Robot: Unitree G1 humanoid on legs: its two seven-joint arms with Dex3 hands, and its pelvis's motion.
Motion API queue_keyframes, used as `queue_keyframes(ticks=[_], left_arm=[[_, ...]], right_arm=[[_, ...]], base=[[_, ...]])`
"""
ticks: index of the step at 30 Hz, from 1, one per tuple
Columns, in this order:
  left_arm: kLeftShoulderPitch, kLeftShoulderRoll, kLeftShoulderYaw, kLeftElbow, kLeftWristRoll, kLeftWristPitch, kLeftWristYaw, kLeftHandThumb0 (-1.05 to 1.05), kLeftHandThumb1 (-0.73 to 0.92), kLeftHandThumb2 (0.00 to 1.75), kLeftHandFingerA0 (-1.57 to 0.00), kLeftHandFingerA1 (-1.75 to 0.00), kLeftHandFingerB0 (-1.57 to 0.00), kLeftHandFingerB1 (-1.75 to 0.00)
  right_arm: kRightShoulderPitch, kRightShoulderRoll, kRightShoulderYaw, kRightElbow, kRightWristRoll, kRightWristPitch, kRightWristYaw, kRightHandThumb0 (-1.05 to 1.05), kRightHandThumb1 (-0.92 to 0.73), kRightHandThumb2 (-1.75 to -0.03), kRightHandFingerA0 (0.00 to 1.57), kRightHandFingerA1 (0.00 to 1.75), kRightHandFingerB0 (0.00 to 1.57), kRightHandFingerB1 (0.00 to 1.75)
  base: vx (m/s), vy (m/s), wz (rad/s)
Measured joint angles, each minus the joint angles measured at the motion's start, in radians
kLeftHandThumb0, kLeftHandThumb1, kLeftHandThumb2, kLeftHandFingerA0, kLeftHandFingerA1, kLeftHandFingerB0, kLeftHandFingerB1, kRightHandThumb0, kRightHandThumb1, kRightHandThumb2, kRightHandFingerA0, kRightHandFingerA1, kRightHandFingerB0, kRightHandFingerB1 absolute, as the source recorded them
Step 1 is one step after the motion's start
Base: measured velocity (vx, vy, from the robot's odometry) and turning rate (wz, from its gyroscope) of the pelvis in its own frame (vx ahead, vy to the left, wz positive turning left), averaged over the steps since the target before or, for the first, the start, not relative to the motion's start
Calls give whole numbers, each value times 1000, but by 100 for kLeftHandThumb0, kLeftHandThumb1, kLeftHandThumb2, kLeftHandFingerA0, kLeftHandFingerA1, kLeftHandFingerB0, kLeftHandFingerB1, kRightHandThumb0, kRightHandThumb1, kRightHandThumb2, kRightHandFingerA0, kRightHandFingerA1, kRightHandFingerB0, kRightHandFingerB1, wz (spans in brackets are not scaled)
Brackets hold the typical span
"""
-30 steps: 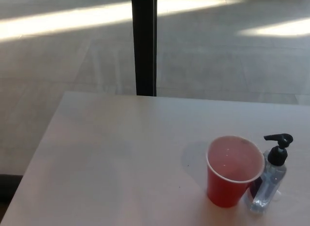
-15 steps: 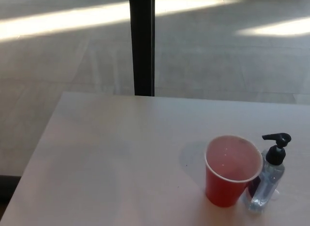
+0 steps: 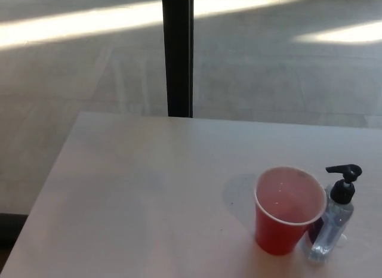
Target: The robot uses its right hand fist to press the hand soap kept in the middle of the table to get liquid hand soap out
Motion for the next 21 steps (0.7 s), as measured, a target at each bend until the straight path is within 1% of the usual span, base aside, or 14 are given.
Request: queue_keyframes(ticks=[2, 3, 4, 5, 6, 7, 8, 11, 12, 13, 14, 16, 18, 21], left_arm=[[-1, 0, -1, -2, 0, 0, 0, -29, 38, 96, -77, -95, -54, -80], [-2, -1, -1, -3, 0, 0, 0, -28, 39, 94, -78, -97, -55, -81], [-2, -1, -1, -2, 0, 0, 0, -28, 39, 94, -78, -97, -55, -81], [-3, -1, -1, -1, 0, 0, 0, -28, 39, 94, -78, -97, -54, -80], [-3, -1, -1, 0, -1, 0, 0, -29, 38, 94, -78, -96, -55, -80], [-5, -1, -1, 1, -1, 0, 0, -29, 38, 94, -78, -96, -55, -80], [-6, -1, -2, 2, -1, 0, 0, -32, 38, 96, -75, -94, -54, -80], [-4, -1, -4, -4, -1, 0, 0, -32, 40, 94, -73, -92, -52, -78], [-3, -1, -5, -6, -1, 0, 0, -31, 41, 94, -73, -93, -54, -80], [-3, -1, -6, -9, -1, 0, 0, -31, 41, 94, -75, -95, -58, -82], [-3, -1, -7, -11, -1, 0, 0, -31, 41, 94, -75, -95, -58, -82], [-4, -1, -9, -11, -1, 0, 0, -31, 39, 94, -79, -97, -57, -82], [-2, -1, -9, -13, -1, 0, 0, -31, 40, 96, -75, -93, -56, -81], [-2, -1, -9, -16, -1, 0, 0, -29, 40, 96, -78, -95, -54, -80]], right_arm=[[-39, 1, 28, -77, 3, 13, -4, -37, -61, -64, 125, 83, 109, 60], [-54, 2, 39, -110, 5, 21, -6, -20, -53, -104, 119, 127, 89, 97], [-67, 3, 56, -147, 5, 28, -8, -20, -53, -104, 119, 127, 89, 97], [-80, 4, 70, -179, 6, 36, -10, -18, -60, -90, 95, 167, 86, 112], [-92, 5, 82, -205, 8, 42, -12, -15, -57, -97, 93, 173, 78, 127], [-109, 8, 101, -243, 10, 53, -15, -15, -57, -97, 93, 173, 78, 127], [-126, 11, 118, -278, 13, 64, -18, -11, -65, -99, 93, 175, 79, 136], [-172, 32, 170, -378, 34, 98, -20, -5, -82, -92, 88, 175, 65, 142], [-181, 37, 182, -400, 39, 107, -21, -8, -79, -98, 88, 175, 64, 144], [-191, 44, 197, -427, 46, 119, -20, -12, -65, -116, 98, 175, 80, 135], [-200, 47, 213, -446, 53, 129, -19, -12, -65, -116, 98, 175, 80, 135], [-214, 58, 253, -504, 78, 162, -11, -16, -50, -122, 99, 175, 86, 127], [-215, 73, 282, -552, 101, 192, -5, -15, -57, -116, 98, 175, 83, 130], [-199, 90, 324, -623, 131, 233, 6, -14, -58, -116, 100, 175, 85, 128]], base=[[0, 0, 0], [0, 0, 0], [0, 0, 0], [0, 0, 0], [0, 0, 0], [0, 0, 0], [0, 0, 0], [0, 0, 0], [0, 0, 0], [0, 0, 0], [0, 0, 0], [0, 0, 0], [0, 0, 0], [0, 0, 0]])
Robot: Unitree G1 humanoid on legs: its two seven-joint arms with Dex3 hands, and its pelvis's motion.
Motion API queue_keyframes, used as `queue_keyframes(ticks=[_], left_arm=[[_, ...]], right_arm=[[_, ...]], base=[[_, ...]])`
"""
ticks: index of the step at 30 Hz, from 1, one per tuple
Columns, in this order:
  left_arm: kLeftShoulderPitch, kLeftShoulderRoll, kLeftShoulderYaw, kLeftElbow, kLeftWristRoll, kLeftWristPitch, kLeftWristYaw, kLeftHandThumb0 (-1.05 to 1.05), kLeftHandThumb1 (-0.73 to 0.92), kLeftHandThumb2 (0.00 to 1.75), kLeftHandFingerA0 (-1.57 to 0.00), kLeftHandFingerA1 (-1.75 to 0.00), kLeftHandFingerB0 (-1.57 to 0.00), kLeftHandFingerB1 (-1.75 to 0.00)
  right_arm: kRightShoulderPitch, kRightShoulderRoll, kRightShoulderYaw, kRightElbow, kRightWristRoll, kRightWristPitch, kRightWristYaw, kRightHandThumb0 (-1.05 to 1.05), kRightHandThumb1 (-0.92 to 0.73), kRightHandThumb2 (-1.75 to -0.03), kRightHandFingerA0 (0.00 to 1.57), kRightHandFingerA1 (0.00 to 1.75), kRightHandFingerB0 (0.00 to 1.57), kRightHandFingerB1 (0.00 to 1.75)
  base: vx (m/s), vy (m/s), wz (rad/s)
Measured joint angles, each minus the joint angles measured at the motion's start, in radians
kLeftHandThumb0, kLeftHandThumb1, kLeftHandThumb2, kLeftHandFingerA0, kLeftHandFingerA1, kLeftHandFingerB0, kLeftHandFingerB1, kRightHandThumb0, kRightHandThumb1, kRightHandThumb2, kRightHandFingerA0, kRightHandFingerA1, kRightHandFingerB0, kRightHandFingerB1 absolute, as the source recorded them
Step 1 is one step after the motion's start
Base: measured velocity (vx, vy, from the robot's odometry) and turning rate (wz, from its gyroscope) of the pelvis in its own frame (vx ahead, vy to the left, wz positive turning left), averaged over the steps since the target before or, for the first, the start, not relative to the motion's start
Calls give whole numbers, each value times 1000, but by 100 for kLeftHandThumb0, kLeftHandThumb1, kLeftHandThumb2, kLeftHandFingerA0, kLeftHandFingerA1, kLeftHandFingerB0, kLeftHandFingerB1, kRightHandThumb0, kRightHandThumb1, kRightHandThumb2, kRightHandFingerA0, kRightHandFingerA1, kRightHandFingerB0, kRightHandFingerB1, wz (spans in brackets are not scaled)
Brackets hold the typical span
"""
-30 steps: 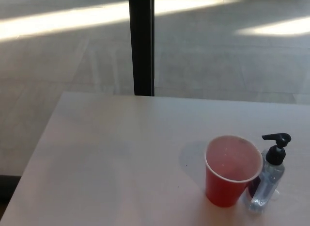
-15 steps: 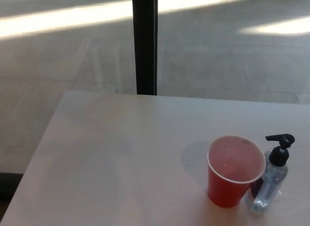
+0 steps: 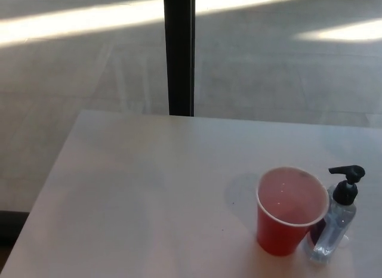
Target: The robot uses its right hand fist to press the hand soap kept in the middle of the table to get liquid hand soap out
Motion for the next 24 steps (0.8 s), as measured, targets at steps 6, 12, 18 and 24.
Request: queue_keyframes(ticks=[6, 12, 18, 24], left_arm=[[-1, 0, -2, 0, 0, 0, 1, -29, 39, 94, -82, -97, -56, -80], [0, 0, -5, 1, 0, 0, 5, -33, 40, 96, -78, -95, -58, -82], [2, 0, -10, 2, -1, 0, 8, -31, 40, 95, -80, -96, -56, -80], [3, 0, -12, 2, -2, 0, 9, -29, 40, 94, -80, -96, -52, -78]], right_arm=[[68, 21, 76, -120, 53, 82, 16, -30, -59, -113, 121, 138, 82, 108], [139, 27, 146, -199, 108, 166, 48, -19, -65, -111, 100, 175, 74, 132], [175, 4, 220, -239, 136, 239, 95, -19, -65, -114, 100, 175, 75, 136], [179, -10, 258, -239, 143, 275, 142, -17, -64, -117, 100, 175, 76, 136]], base=[[0, 0, 0], [0, 0, 0], [0, 0, 0], [0, 0, 0]])
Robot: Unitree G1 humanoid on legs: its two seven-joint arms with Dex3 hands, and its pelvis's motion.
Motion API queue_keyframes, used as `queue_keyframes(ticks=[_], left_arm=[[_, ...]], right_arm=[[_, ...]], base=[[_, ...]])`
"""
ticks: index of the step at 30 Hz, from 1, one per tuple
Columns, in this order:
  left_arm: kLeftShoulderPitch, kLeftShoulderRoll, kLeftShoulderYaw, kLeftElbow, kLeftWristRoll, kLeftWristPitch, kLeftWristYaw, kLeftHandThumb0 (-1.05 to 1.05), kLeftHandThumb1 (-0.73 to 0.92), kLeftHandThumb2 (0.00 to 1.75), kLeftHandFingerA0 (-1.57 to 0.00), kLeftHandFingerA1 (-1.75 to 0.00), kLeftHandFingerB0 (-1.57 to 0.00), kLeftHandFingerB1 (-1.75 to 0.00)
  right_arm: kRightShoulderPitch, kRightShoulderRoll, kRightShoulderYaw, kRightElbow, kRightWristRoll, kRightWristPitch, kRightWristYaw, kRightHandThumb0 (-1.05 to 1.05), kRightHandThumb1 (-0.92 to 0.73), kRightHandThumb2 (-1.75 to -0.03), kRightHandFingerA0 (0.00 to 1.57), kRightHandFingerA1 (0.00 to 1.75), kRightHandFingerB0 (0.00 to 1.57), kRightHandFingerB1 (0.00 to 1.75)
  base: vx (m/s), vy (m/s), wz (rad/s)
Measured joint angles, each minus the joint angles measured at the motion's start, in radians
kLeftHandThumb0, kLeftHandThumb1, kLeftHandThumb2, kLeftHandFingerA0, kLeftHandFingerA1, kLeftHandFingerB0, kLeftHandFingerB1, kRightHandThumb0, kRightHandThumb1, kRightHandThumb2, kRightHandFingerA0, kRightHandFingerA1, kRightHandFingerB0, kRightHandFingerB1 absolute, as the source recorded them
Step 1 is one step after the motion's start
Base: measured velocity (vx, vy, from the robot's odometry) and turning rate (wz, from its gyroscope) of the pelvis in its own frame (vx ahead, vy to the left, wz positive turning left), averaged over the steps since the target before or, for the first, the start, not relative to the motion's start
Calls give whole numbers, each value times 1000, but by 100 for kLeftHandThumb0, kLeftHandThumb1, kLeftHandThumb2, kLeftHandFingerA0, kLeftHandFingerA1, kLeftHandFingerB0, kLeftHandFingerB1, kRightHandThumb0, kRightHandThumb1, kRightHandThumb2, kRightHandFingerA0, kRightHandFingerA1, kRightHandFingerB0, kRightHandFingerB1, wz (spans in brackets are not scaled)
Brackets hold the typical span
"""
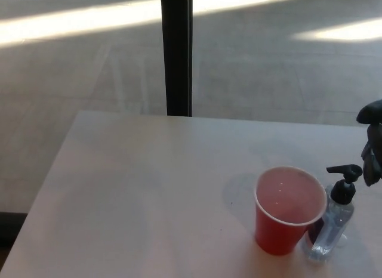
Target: The robot uses its right hand fist to press the hand soap kept in the middle of the table to get liquid hand soap out
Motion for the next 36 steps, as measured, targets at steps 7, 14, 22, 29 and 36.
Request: queue_keyframes(ticks=[7, 14, 22, 29, 36], left_arm=[[4, 0, -8, 12, -1, 0, 0, -30, 42, 91, -77, -95, -59, -82], [3, 1, -9, 22, -1, 0, 4, -34, 40, 94, -80, -98, -58, -82], [11, 1, -11, 8, -2, 0, 5, -33, 41, 93, -79, -97, -57, -81], [4, 1, -11, 18, -2, 0, 6, -31, 41, 93, -80, -99, -57, -82], [-7, 1, -16, 36, -2, -1, 8, -32, 41, 94, -81, -97, -57, -81]], right_arm=[[-45, 3, 11, 22, 2, 19, 28, -19, -65, -114, 98, 175, 74, 137], [-103, 9, 0, 45, 7, 27, 38, -20, -62, -118, 99, 175, 73, 141], [-100, 40, 13, 37, 0, 35, 39, -18, -65, -115, 99, 175, 73, 139], [-71, 50, 27, 35, -5, 40, 43, -18, -63, -117, 102, 175, 77, 140], [-48, 51, 31, 41, -19, 28, 66, -20, -62, -119, 99, 175, 71, 145]], base=[[0, 0, 0], [0, 0, 0], [0, 0, 0], [0, 0, 0], [0, 0, 0]])
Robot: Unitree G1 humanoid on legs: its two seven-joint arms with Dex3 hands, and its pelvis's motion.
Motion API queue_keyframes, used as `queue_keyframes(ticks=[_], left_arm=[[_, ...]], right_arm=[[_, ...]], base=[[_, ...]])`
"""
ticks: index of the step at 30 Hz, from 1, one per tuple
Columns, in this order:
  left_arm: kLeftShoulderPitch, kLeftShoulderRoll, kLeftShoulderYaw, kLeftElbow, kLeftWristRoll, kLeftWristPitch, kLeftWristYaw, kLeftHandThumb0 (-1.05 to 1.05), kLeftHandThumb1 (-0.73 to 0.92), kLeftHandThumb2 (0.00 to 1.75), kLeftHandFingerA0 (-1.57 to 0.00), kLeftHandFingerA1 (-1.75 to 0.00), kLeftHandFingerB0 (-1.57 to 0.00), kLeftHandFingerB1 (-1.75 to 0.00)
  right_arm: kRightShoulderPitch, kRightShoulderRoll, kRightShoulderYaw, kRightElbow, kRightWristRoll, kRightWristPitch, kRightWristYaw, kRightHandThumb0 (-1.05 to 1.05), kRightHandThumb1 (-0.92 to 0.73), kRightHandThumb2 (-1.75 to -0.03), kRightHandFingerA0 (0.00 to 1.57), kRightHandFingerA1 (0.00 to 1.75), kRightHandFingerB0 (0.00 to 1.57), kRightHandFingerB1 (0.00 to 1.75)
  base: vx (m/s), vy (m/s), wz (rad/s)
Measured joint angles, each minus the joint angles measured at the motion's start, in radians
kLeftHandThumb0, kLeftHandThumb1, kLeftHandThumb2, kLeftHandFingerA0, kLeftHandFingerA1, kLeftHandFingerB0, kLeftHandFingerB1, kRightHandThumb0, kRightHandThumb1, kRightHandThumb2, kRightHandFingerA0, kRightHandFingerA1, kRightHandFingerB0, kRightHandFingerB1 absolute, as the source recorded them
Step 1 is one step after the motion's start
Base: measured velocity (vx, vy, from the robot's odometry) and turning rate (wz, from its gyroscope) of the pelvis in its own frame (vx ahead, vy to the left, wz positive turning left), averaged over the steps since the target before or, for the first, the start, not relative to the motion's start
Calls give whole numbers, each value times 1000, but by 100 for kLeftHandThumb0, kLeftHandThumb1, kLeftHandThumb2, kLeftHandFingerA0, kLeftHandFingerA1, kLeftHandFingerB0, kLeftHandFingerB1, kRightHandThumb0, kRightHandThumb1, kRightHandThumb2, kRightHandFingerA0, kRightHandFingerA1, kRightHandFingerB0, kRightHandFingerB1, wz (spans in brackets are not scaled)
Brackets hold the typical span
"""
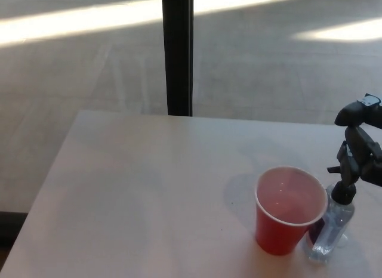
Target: The robot uses its right hand fist to press the hand soap kept in the middle of the table to get liquid hand soap out
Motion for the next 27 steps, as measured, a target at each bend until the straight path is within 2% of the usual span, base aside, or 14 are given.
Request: queue_keyframes(ticks=[3, 5, 6, 10, 15, 16, 18, 19, 21, 22, 23, 24, 27], left_arm=[[0, 0, 0, 0, 0, 0, 1, -31, 42, 94, -81, -98, -57, -81], [1, 0, 0, -4, 0, 0, 1, -29, 41, 96, -79, -96, -55, -80], [2, 0, 0, -7, -1, 0, 1, -30, 42, 95, -81, -97, -57, -81], [5, 0, -2, -17, -1, 0, 1, -30, 42, 93, -82, -98, -57, -81], [3, 0, -3, -14, -1, 0, 1, -32, 43, 93, -79, -98, -59, -83], [2, 0, -3, -14, -1, 0, 2, -32, 42, 94, -80, -98, -59, -83], [2, 0, -4, -16, -1, 0, 4, -32, 42, 94, -81, -99, -59, -84], [2, 0, -4, -16, -1, 0, 4, -33, 42, 95, -82, -100, -58, -83], [3, 0, -5, -18, -1, 0, 4, -33, 43, 94, -78, -97, -58, -82], [4, 0, -6, -18, -1, 0, 4, -33, 42, 94, -80, -98, -59, -83], [4, 0, -6, -19, -1, 0, 4, -33, 42, 94, -81, -99, -59, -83], [5, 0, -7, -20, -1, 0, 4, -34, 42, 95, -79, -98, -60, -84], [6, 0, -9, -21, -1, 0, 4, -34, 42, 95, -81, -98, -61, -84]], right_arm=[[10, 0, 0, 1, -10, -1, 1, -19, -66, -113, 100, 175, 62, 154], [12, 3, 0, 3, -15, -7, 4, -18, -66, -114, 100, 175, 63, 153], [13, 4, 0, 3, -18, -10, 5, -19, -67, -111, 98, 175, 71, 142], [19, 15, 1, 2, -27, -24, 8, -20, -66, -115, 101, 175, 75, 138], [20, 31, 6, -1, -35, -31, 1, -21, -64, -113, 96, 175, 69, 144], [20, 34, 8, -3, -37, -31, -4, -20, -65, -112, 98, 175, 62, 153], [20, 40, 12, -3, -42, -35, -11, -20, -66, -110, 97, 175, 61, 154], [21, 42, 14, -3, -44, -38, -13, -20, -67, -110, 96, 175, 70, 140], [23, 45, 17, -3, -48, -43, -16, -20, -67, -109, 95, 175, 70, 141], [25, 47, 17, -3, -49, -44, -16, -20, -68, -107, 96, 175, 64, 150], [27, 48, 19, -2, -52, -48, -17, -19, -68, -107, 95, 175, 64, 149], [28, 48, 20, -2, -54, -51, -17, -19, -67, -110, 96, 175, 72, 141], [34, 54, 25, 4, -62, -64, -17, -20, -66, -112, 98, 175, 72, 140]], base=[[0, 0, 0], [0, 0, 0], [0, 0, 0], [0, 0, 0], [0, 0, 0], [0, 0, 0], [0, 0, 0], [0, 0, 0], [0, 0, 0], [0, 0, 0], [0, 0, 0], [0, 0, 0], [0, 0, 0]])
